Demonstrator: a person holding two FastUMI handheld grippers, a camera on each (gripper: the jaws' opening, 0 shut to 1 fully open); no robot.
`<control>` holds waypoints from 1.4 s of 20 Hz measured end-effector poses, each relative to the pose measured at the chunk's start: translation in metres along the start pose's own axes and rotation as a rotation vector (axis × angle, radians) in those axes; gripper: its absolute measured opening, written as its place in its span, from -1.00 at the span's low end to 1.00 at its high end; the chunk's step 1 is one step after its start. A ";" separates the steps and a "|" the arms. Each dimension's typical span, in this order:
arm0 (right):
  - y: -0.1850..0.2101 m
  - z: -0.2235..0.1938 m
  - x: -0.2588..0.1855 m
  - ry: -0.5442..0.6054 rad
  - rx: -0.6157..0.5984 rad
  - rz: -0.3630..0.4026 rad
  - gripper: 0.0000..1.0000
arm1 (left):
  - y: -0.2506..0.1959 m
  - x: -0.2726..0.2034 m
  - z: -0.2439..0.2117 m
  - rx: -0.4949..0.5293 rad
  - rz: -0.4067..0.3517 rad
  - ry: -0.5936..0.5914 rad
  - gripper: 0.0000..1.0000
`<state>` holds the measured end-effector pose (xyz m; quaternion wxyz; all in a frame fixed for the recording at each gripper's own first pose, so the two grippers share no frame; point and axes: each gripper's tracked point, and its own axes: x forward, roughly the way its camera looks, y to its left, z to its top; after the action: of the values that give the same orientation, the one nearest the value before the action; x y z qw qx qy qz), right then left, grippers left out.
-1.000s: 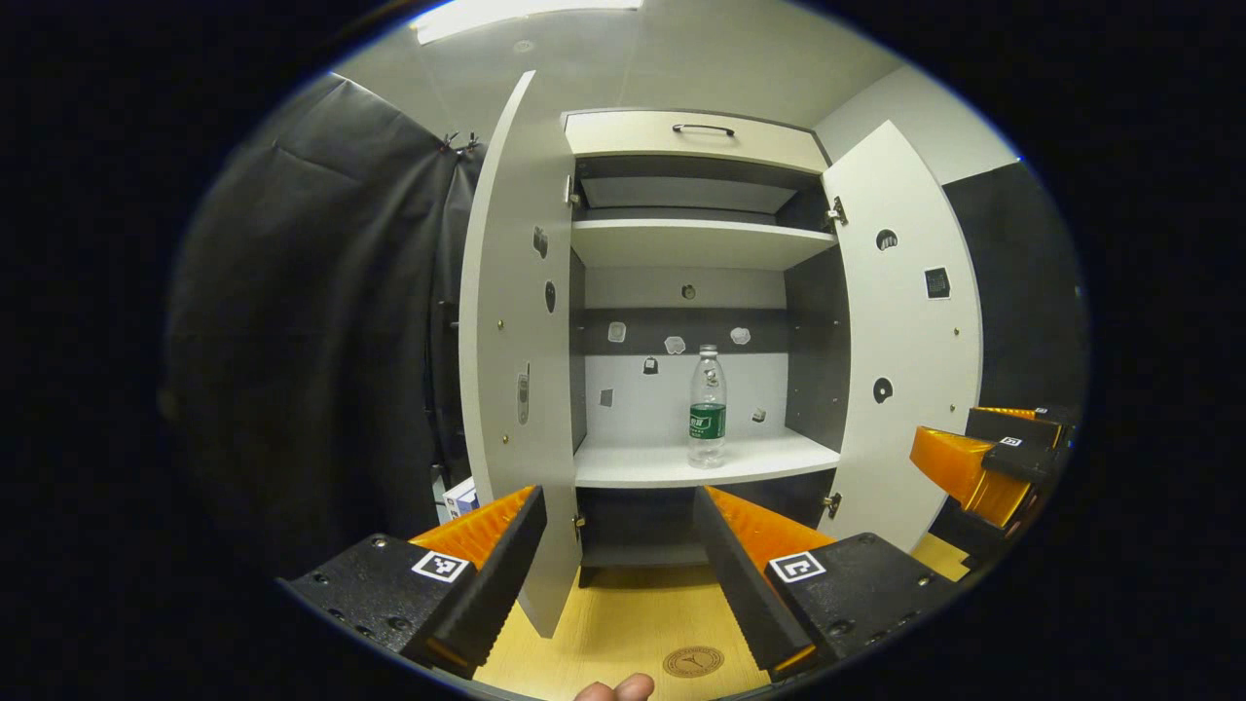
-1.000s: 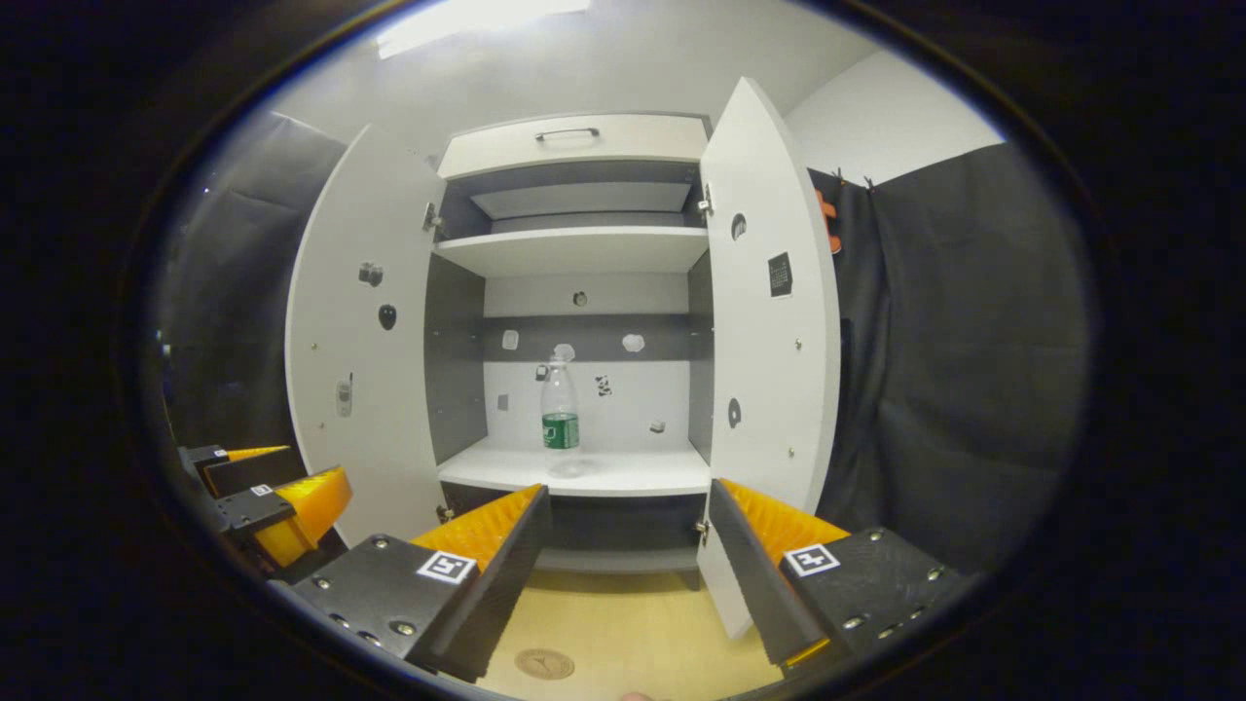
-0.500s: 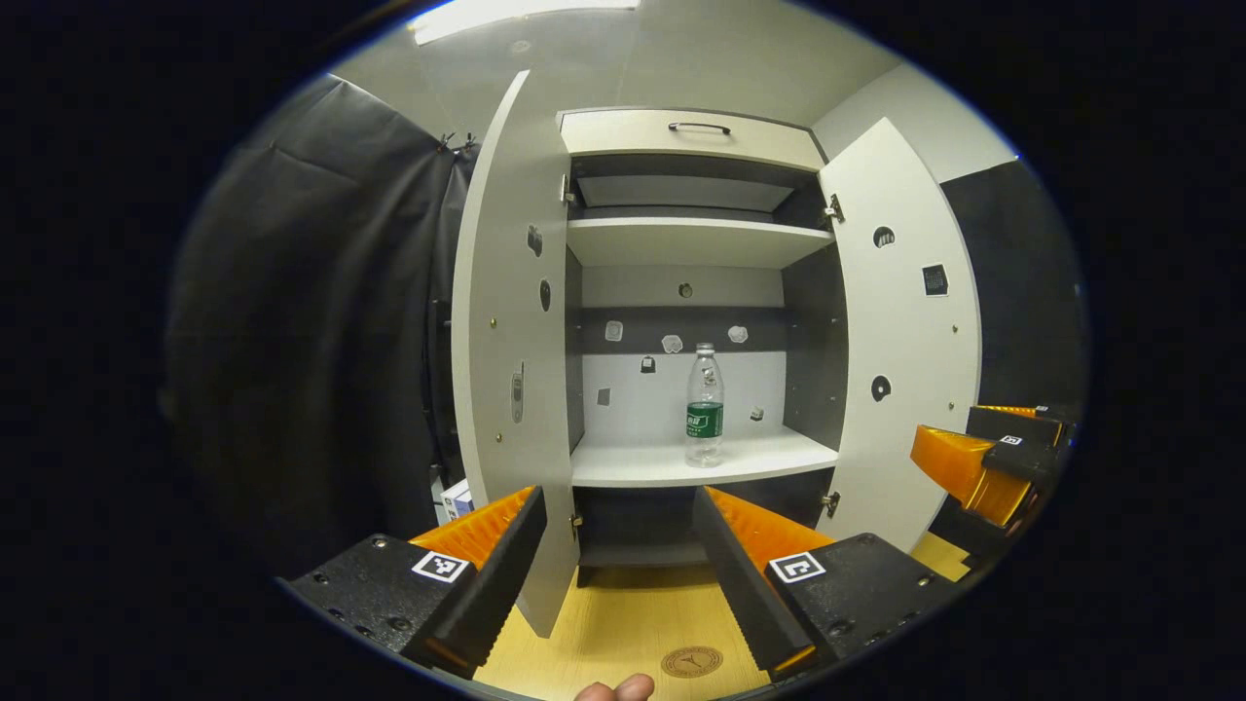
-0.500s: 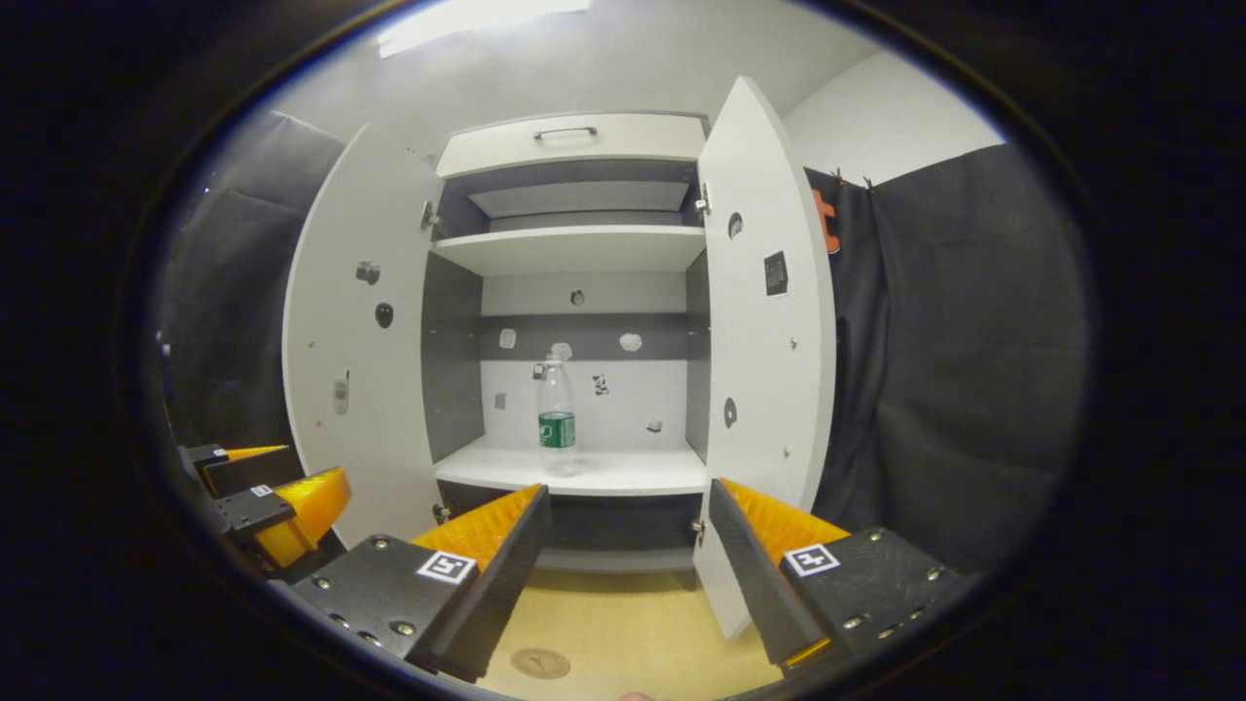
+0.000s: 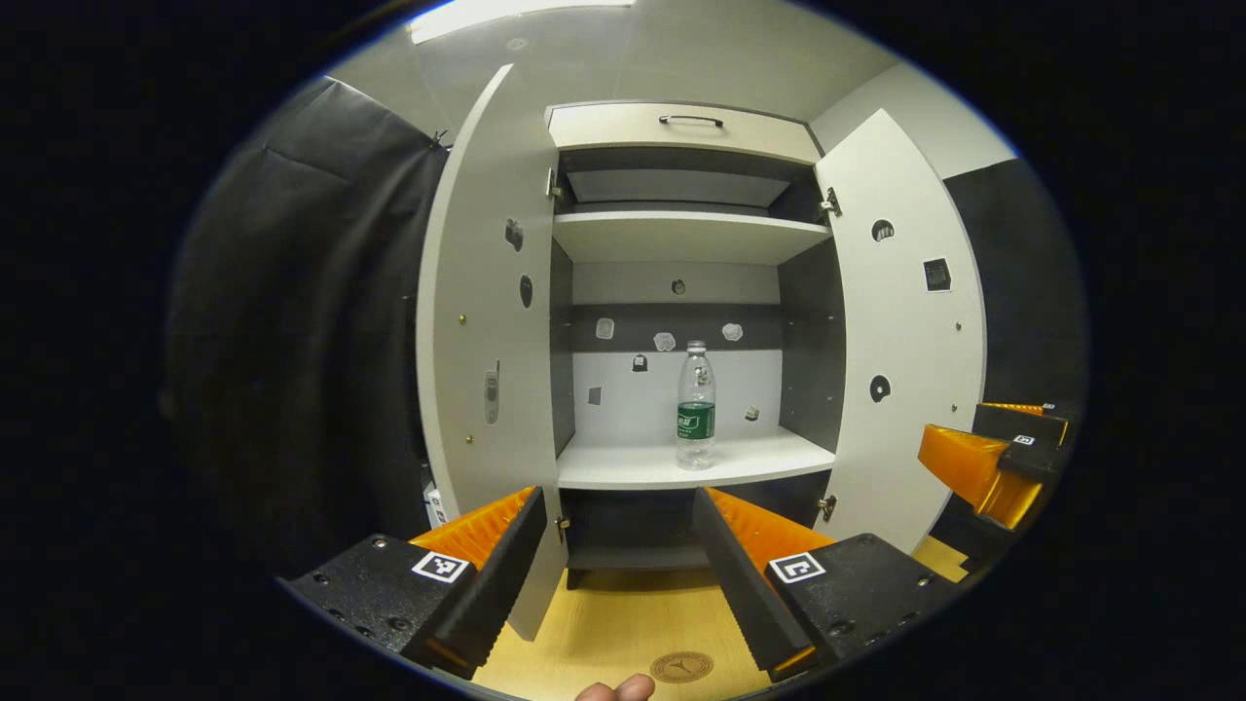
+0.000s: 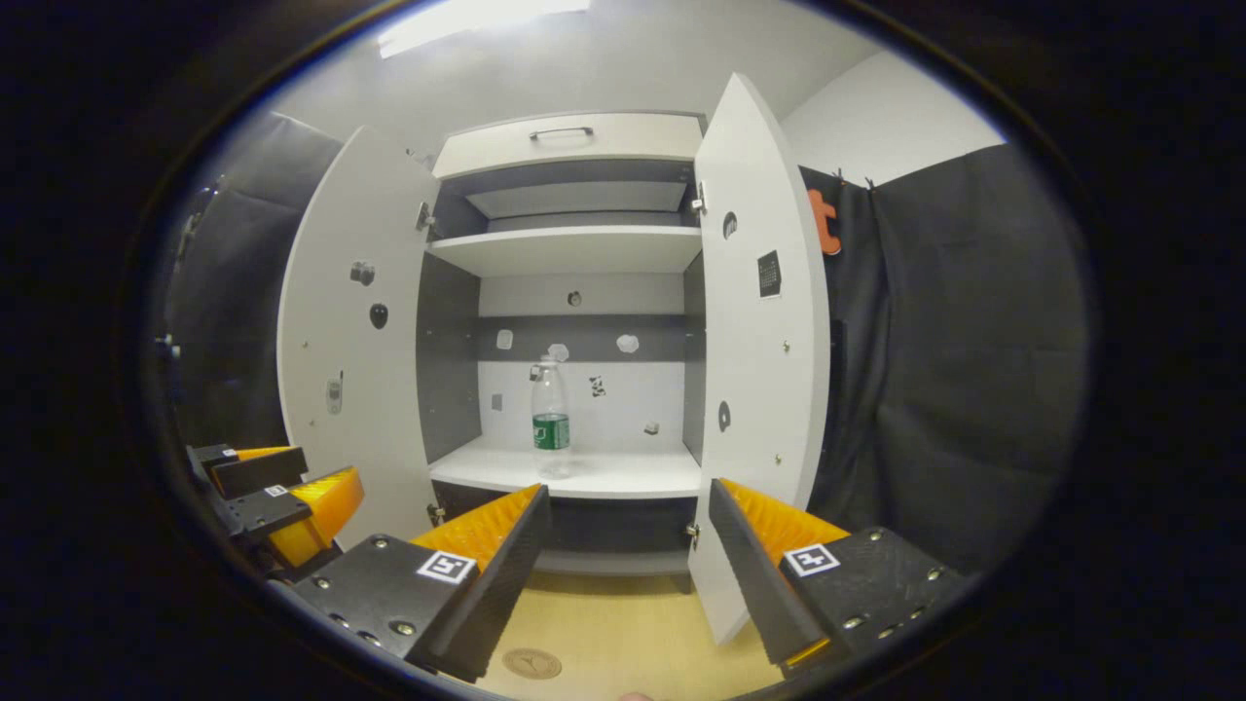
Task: Grasp the bottle in the cabinet with the left hand and place it on the coaster, then close the right door with the right hand and the left door with the left hand.
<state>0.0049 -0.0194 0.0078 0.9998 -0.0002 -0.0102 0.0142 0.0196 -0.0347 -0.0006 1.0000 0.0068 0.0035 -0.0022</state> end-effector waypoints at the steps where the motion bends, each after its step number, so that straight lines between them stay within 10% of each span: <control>1: -0.002 0.000 0.002 0.001 0.002 0.008 0.99 | -0.005 0.005 -0.002 -0.001 -0.001 0.007 0.92; 11: -0.028 0.011 0.013 -0.011 0.046 0.086 0.99 | -0.064 0.088 0.009 -0.025 -0.026 0.015 0.92; 28: -0.038 0.017 0.064 -0.030 0.040 -0.114 0.98 | -0.096 0.306 0.024 0.008 -0.134 -0.020 0.93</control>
<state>0.0696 -0.0558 0.0266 0.9986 0.0206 -0.0249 -0.0428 0.3253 -0.1327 0.0200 0.9975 0.0106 -0.0062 -0.0691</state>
